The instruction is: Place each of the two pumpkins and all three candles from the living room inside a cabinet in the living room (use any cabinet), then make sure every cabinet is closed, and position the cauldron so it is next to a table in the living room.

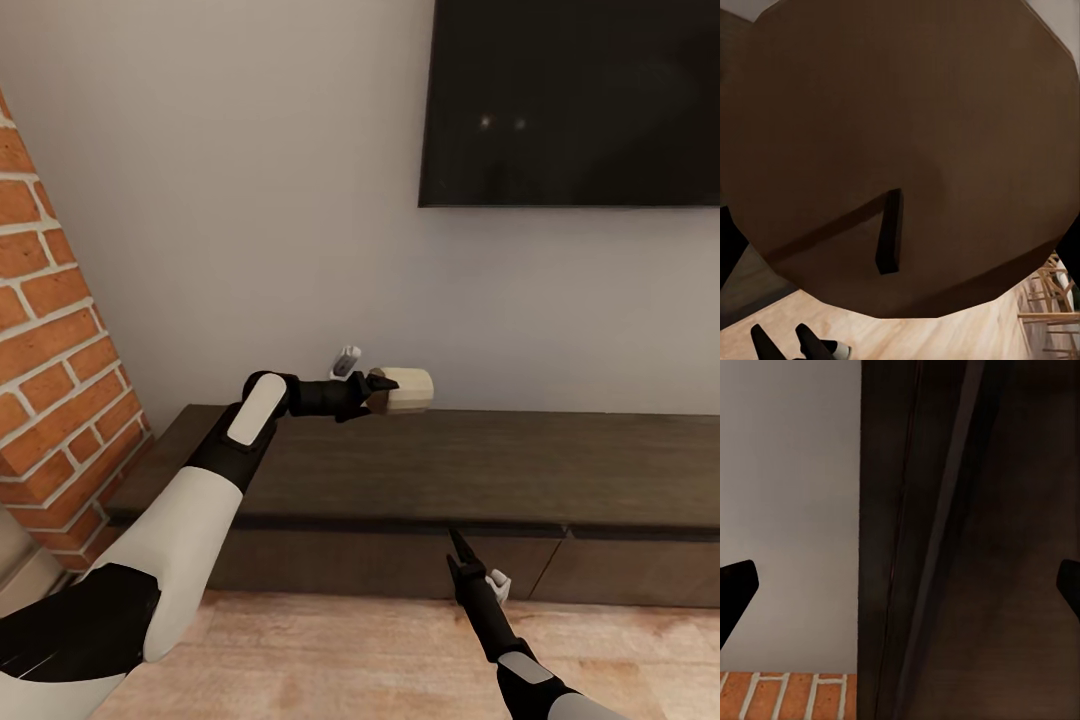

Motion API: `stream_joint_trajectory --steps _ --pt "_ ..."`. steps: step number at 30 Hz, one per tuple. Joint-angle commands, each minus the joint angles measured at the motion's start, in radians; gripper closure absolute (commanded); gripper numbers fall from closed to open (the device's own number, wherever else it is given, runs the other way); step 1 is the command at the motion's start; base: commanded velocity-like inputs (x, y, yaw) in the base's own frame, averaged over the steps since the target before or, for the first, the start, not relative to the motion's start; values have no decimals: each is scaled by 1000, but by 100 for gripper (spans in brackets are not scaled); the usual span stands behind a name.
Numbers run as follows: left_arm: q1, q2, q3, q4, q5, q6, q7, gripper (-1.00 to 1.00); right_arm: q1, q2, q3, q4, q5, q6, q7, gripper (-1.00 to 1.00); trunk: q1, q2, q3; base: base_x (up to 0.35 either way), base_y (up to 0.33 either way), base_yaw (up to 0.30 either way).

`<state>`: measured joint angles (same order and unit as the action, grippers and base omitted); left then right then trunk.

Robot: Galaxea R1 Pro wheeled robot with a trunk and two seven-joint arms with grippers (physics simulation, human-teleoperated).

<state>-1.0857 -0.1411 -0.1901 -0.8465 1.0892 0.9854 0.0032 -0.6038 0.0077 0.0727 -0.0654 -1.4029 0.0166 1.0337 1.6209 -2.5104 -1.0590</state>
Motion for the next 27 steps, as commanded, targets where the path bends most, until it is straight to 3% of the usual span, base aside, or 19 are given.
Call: stream_joint_trajectory --steps 1,15,27 --pt "0 0 0 0 1 3 1 100 -1 0 8 1 -10 2 3 -100 0 0 -1 0 0 0" --pt "0 0 -2 -2 1 4 0 100 -1 0 7 3 -10 3 0 -100 0 0 -1 0 0 0" --pt "0 0 -5 -2 1 4 0 100 0 -2 0 7 -14 15 -3 -100 5 -3 -43 0 0 0"
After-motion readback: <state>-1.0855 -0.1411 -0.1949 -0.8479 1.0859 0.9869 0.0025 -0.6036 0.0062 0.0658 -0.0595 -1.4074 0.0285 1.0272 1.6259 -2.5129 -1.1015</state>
